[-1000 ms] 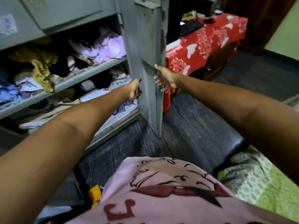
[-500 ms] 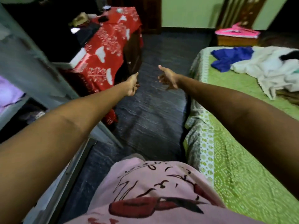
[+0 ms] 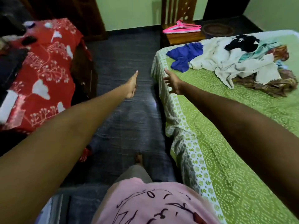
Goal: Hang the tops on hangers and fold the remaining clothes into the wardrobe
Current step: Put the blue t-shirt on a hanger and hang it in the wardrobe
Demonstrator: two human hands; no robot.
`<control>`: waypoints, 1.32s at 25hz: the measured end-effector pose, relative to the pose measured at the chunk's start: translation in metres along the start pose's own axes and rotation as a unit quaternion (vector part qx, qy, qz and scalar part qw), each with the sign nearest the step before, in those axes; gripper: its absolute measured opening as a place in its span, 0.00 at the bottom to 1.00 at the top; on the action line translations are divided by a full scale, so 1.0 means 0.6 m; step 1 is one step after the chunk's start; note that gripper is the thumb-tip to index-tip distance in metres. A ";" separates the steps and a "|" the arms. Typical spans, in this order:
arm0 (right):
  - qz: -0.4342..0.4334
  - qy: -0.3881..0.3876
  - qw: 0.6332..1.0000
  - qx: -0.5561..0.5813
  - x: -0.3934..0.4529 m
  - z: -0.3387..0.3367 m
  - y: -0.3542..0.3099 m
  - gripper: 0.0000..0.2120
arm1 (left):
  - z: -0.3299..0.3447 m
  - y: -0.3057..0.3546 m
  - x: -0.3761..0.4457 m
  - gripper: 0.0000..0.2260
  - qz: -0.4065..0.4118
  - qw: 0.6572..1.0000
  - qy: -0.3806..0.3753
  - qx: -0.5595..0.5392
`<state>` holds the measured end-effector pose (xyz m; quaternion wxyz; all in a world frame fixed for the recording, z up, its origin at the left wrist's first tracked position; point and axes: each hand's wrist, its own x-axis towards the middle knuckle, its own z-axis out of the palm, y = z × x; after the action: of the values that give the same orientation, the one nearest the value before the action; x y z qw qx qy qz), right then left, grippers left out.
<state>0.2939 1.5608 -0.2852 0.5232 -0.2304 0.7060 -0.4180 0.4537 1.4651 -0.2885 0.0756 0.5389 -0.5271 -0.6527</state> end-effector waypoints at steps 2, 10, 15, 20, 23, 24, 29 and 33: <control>0.010 0.022 1.000 0.014 0.051 -0.010 -0.032 0.34 | -0.005 0.036 0.053 0.33 0.012 0.999 -0.030 0.042; 0.050 0.117 0.986 0.112 0.238 -0.032 -0.142 0.34 | -0.068 0.194 0.274 0.34 0.016 0.985 -0.044 0.166; 0.066 0.160 0.975 0.141 0.346 -0.081 -0.166 0.34 | -0.046 0.270 0.398 0.30 0.032 0.983 -0.059 0.169; 0.064 0.208 0.960 0.175 0.494 -0.168 -0.209 0.32 | 0.008 0.376 0.577 0.26 0.065 0.977 -0.084 0.187; 0.074 0.220 0.951 0.205 0.574 -0.227 -0.242 0.26 | 0.059 0.445 0.686 0.26 0.051 0.968 -0.105 0.221; 0.073 0.217 0.949 0.217 0.594 -0.244 -0.251 0.24 | 0.076 0.465 0.709 0.26 0.049 0.966 -0.115 0.225; 0.080 0.238 0.937 0.242 0.687 -0.337 -0.314 0.26 | 0.171 0.576 0.820 0.24 0.050 0.952 -0.173 0.248; 0.103 0.261 0.927 0.250 0.761 -0.396 -0.338 0.28 | 0.226 0.636 0.890 0.25 0.030 0.943 -0.208 0.259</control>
<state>-0.1082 1.1852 -0.3417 0.4017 0.0991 0.7101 -0.5697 -0.0491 1.0262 -0.3466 -0.1586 0.3761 -0.6976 -0.5889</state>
